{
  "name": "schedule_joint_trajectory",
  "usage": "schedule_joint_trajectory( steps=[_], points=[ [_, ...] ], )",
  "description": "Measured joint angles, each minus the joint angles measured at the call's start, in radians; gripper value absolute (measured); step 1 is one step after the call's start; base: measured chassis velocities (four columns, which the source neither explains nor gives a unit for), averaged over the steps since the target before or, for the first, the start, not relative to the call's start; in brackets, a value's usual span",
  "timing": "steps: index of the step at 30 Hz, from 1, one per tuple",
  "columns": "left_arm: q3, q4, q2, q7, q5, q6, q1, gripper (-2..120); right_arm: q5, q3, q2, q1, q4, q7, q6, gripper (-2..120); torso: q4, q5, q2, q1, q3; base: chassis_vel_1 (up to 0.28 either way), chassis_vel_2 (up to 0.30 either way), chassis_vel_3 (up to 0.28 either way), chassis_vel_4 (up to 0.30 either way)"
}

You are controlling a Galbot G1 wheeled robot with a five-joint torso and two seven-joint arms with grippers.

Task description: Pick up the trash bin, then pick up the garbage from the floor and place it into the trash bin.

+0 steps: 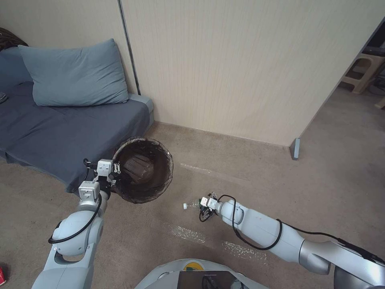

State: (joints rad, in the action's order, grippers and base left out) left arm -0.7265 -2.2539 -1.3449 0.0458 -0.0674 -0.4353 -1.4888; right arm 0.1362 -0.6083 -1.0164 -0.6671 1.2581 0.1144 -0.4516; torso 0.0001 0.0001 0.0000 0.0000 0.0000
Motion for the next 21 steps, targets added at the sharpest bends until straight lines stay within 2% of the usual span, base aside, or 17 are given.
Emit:
schedule_joint_trajectory(
  steps=[8,14,17,20,21],
  points=[
    [0.001,0.006,-0.002,0.000,0.000,0.001,0.005,3,-0.011,0.007,0.006,-0.006,-0.009,0.004,0.009,100,0.0000,0.0001,0.000,0.000,0.000,0.000,0.000,0.000,0.000],
    [0.001,0.007,-0.002,0.000,0.001,0.003,0.005,3,-0.015,0.009,-0.023,-0.003,-0.043,0.002,0.021,100,-0.0014,-0.0020,0.000,0.000,0.000,0.000,0.000,0.000,0.000],
    [0.000,0.007,0.000,0.001,0.000,0.003,0.006,3,-0.028,0.012,-0.036,0.000,-0.061,0.002,0.032,100,-0.0015,-0.0018,0.000,0.000,0.000,0.000,0.000,0.000,0.000],
    [-0.001,0.007,0.000,0.001,0.000,0.003,0.007,3,-0.035,0.015,-0.038,0.007,-0.071,0.004,0.042,100,0.0004,0.0004,0.000,0.000,0.000,0.000,0.000,0.000,0.000],
    [-0.001,0.007,0.000,0.001,0.000,0.003,0.008,3,-0.034,0.015,-0.037,0.008,-0.072,0.004,0.042,100,0.0003,0.0002,0.000,0.000,0.000,0.000,0.000,0.000,0.000]
  ],
)
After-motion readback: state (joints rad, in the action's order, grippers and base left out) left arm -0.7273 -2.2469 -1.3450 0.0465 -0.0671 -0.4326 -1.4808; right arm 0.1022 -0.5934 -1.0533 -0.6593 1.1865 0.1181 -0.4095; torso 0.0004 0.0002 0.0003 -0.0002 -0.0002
